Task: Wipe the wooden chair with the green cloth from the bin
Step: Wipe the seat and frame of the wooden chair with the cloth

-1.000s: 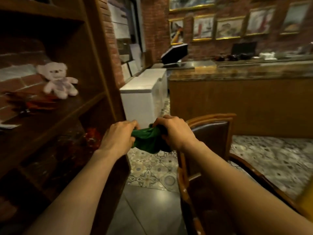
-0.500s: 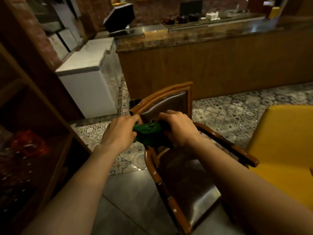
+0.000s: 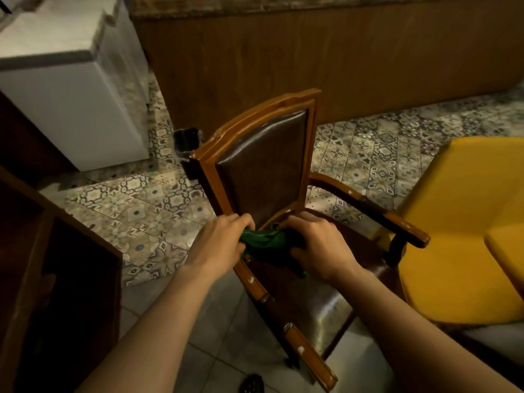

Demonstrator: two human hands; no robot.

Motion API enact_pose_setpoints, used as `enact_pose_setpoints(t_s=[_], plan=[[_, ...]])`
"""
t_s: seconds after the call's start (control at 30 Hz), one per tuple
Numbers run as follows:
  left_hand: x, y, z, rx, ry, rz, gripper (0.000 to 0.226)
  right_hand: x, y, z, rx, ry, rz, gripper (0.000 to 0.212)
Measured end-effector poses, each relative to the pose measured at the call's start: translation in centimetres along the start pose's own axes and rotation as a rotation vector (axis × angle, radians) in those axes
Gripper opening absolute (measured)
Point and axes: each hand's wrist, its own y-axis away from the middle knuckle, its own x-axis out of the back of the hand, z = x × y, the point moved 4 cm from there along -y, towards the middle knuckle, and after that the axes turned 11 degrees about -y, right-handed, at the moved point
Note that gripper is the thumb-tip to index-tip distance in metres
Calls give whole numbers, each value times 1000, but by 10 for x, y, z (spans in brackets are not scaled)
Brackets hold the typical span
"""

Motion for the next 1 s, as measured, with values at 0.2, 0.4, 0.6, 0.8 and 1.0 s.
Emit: enact_pose_setpoints(t_s=[0.2,0.4,0.6,0.8,1.0], plan=[[-77,7,-35,56,49,-52,43,-75,-4,29,-65,-19,-51,43],[-150,13,-51,85,58,-100,47,-135,0,57,-144,-36,-99,42],[-207,3,-70,78,54,-154,48,-186,-6,89,-194,-68,-132,49],[-244,-4,-95,-13,78,-273,59,-227,-16,102,-169,-98,-95,49],[-259,-28,-108,-32,129,-209,60,-265,-17,101,-76,24,-185,58]])
